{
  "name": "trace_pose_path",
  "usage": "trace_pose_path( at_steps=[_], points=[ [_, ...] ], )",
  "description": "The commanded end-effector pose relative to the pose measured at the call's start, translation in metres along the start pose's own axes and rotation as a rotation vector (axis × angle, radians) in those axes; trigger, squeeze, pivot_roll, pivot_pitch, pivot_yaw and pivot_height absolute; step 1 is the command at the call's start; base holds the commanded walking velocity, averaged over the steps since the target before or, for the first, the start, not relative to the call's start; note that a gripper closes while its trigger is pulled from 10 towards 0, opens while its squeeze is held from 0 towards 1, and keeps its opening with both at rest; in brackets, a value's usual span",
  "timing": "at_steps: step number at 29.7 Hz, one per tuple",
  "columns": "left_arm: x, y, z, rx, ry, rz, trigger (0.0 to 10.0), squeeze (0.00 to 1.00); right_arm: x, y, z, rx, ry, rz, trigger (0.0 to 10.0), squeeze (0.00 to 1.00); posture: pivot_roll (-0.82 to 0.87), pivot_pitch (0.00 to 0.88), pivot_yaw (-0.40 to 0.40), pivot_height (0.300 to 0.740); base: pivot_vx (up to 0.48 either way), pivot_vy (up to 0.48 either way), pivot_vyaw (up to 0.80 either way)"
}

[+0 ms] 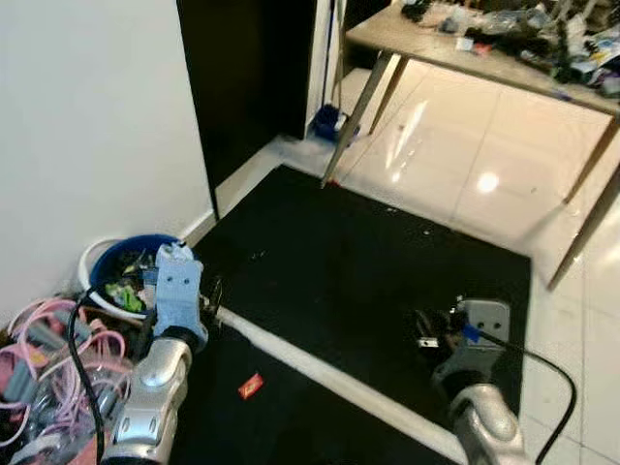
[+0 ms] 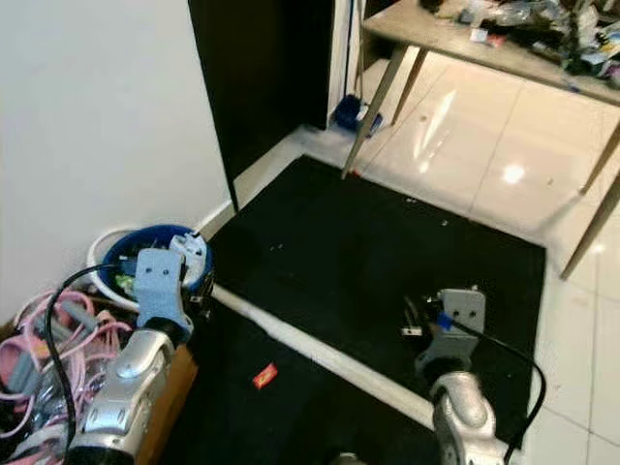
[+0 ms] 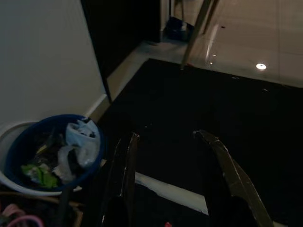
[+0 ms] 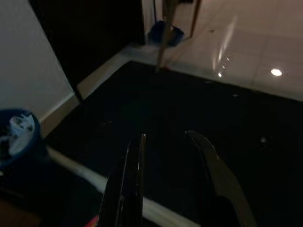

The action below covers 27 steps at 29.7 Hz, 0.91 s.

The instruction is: Picking trash to rubbish bin

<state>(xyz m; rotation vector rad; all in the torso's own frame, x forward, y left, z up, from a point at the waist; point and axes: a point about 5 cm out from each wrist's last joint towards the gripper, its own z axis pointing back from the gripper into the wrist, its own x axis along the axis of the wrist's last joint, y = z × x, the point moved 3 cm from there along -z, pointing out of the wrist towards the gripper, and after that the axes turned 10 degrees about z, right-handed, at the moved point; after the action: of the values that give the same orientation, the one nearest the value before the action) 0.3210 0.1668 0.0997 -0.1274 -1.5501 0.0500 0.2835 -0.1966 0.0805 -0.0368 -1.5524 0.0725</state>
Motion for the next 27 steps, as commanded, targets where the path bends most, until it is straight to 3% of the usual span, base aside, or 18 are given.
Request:
trace_pose_path(
  at_steps=[1,20,27],
  points=[
    [-0.0063,-0.0011,0.0057,-0.004,0.026,-0.006,10.0,0.00,-0.0096,-0.0024,0.0036,-0.014,0.035,-0.017,10.0,0.00,-0.02,0.157,0.003,0.740,0.000,0.000,-0.51],
    [-0.0049,0.0040,0.0085,-0.020,0.028,0.009,10.0,0.00,-0.0030,0.0063,0.0021,0.003,0.020,-0.022,10.0,0.00,-0.03,0.168,0.001,0.740,0.000,0.000,-0.51],
    [-0.0019,0.0018,0.0066,-0.017,0.017,0.017,10.0,0.00,-0.0074,0.0010,0.0028,-0.011,0.032,-0.029,10.0,0.00,-0.01,0.161,0.000,0.740,0.000,0.000,-0.51]
  ],
)
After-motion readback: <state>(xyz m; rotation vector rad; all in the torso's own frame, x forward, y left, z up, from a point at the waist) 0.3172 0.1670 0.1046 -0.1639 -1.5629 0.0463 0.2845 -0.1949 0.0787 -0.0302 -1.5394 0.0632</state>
